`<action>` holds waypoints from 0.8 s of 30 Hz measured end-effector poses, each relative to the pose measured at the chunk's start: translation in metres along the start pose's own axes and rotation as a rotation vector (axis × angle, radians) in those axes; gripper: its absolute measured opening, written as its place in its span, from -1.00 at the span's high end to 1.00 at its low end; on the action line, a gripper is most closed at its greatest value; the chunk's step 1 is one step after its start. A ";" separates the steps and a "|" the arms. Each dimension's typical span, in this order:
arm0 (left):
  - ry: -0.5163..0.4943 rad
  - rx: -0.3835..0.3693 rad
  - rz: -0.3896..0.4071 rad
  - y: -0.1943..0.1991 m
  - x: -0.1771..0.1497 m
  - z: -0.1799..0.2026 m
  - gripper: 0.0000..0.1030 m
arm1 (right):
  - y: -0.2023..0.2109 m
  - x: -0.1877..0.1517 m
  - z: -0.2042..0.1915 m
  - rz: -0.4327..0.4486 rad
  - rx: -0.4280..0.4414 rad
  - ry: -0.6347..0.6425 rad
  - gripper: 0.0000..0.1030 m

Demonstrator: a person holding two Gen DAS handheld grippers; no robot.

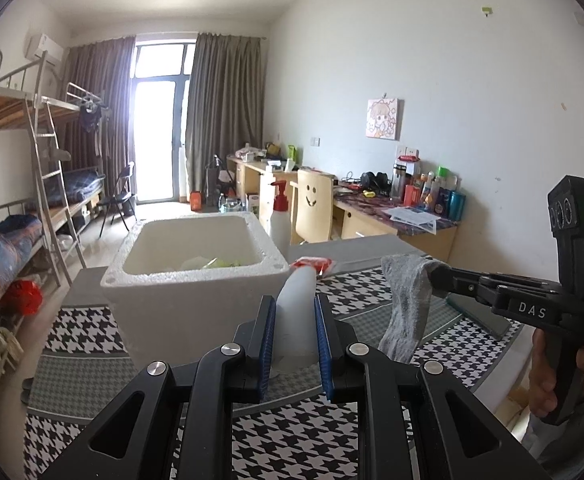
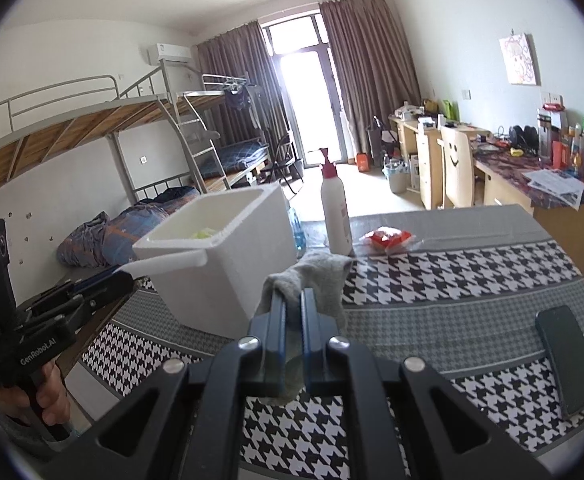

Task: Organize soft objects
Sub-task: 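Carry the foam tube and grey cloth in both grippers over the white foam box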

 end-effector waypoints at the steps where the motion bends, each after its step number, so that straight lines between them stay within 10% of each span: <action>1: -0.001 0.000 0.002 0.000 0.001 0.000 0.60 | 0.001 0.002 -0.001 0.003 0.000 0.002 0.83; 24: -0.009 0.047 0.061 0.001 0.037 -0.016 0.60 | -0.001 0.046 -0.019 0.054 0.012 0.056 0.83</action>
Point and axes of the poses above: each gripper's, at about its wrist camera, not at the fingertips, and y roughly against the way its jaws point, z to its right, x to its top, the point moved 7 cm from there along -y, roughly the way its jaws point, and after that the axes turned 7 degrees about -z, right-handed, at the moved point
